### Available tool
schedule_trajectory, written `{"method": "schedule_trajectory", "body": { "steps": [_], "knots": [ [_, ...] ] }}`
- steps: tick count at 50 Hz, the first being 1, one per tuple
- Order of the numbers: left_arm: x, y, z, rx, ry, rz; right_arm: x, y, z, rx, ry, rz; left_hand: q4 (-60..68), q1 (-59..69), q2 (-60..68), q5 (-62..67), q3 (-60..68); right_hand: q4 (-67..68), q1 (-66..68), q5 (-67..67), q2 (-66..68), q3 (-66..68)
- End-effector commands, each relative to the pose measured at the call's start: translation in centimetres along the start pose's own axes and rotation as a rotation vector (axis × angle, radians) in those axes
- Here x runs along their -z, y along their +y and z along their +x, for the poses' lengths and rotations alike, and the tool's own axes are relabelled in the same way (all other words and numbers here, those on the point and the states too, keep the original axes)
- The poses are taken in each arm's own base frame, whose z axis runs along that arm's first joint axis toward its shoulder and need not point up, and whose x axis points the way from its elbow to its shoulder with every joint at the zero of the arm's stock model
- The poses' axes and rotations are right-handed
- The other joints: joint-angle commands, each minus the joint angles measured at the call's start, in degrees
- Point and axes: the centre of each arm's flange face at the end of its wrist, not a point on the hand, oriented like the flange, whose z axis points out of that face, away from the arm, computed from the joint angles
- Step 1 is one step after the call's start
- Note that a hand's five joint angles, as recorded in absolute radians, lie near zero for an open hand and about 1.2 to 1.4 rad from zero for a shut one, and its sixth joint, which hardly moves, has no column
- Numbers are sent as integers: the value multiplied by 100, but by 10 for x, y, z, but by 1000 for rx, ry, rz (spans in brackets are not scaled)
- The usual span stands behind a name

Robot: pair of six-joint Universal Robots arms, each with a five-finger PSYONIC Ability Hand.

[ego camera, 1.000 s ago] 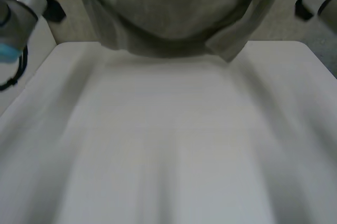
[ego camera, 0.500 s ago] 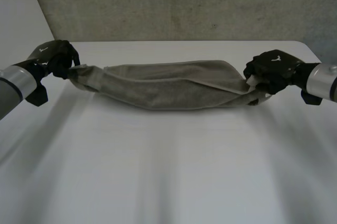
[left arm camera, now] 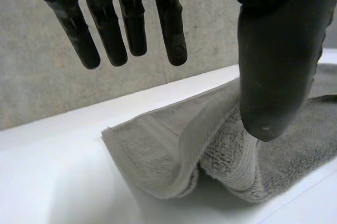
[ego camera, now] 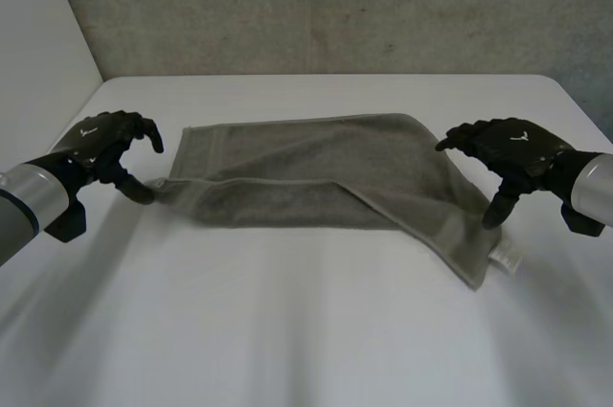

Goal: Fold the towel.

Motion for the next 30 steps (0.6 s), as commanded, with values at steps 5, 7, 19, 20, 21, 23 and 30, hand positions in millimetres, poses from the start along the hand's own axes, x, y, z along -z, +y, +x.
{"method": "schedule_trajectory", "body": {
  "steps": [5,7,19,20,21,23,30],
  "knots": [
    [26,-20,27,-207,21,78,28,-10,-18,53,222,18,-673,-621,-683,-483,-679,-424,-391,-354,-399,-379],
    [32,-22,44,-226,58,97,35,-13,-36,13,230,34,-657,-604,-666,-466,-662,-424,-391,-354,-399,-379],
    [32,-18,82,-270,33,155,46,-6,-85,37,276,102,-606,-554,-615,-416,-612,-424,-391,-354,-399,-379],
    [29,-13,82,-278,13,144,46,-3,-91,43,274,96,-606,-554,-615,-416,-612,-424,-391,-354,-399,-379],
    [28,-13,82,-278,13,143,46,-3,-91,44,274,96,-606,-554,-615,-416,-612,-424,-391,-354,-399,-379],
    [23,3,83,-312,-10,90,42,9,-97,46,271,59,-573,-520,-582,-382,-578,-424,-391,-354,-399,-379],
    [22,31,91,-413,-16,-5,35,35,-103,33,249,-19,-505,-453,-514,-315,-511,-424,-391,-354,-399,-379]
  ]
}}
